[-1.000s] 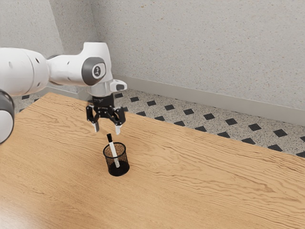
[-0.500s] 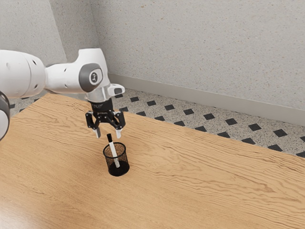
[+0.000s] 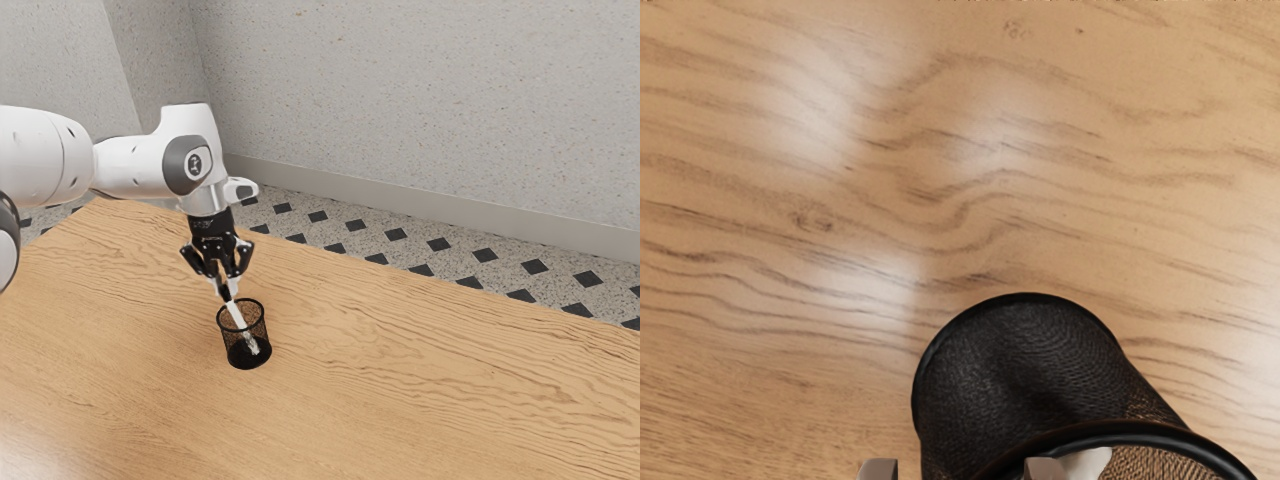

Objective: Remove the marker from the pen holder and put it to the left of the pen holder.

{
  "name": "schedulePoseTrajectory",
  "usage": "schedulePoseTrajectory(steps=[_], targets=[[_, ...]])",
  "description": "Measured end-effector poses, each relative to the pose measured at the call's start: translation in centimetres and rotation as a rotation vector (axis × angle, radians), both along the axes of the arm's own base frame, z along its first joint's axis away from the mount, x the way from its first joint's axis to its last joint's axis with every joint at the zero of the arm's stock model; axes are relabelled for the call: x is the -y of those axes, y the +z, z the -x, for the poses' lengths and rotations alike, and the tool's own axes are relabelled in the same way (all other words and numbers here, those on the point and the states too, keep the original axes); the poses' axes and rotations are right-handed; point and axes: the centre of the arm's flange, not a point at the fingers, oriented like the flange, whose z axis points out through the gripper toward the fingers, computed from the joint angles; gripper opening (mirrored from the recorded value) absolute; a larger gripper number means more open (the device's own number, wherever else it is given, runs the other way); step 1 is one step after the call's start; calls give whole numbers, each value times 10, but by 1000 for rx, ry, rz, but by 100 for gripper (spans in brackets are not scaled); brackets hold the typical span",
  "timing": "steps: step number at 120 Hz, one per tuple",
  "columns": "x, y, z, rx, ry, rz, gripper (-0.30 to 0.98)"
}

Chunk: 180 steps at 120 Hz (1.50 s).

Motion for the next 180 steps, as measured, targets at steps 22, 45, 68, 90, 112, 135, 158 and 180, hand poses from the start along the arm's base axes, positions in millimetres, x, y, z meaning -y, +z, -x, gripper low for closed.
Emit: schedulePoseTrajectory(steps=[22, 45, 68, 90, 112, 135, 158, 180], targets=[[0, 6, -1, 10, 3, -3, -4], [2, 24, -1, 37, 1, -6, -8], [2, 62, 1, 95, 4, -4, -9], [0, 127, 6, 184, -6, -9, -10], [-29, 144, 7, 115, 9, -55, -10], [-65, 93, 0, -137, 53, -66, -10], [-90, 19, -2, -426, 97, -44, -10], [-101, -21, 9, -574, 110, 66, -10]])
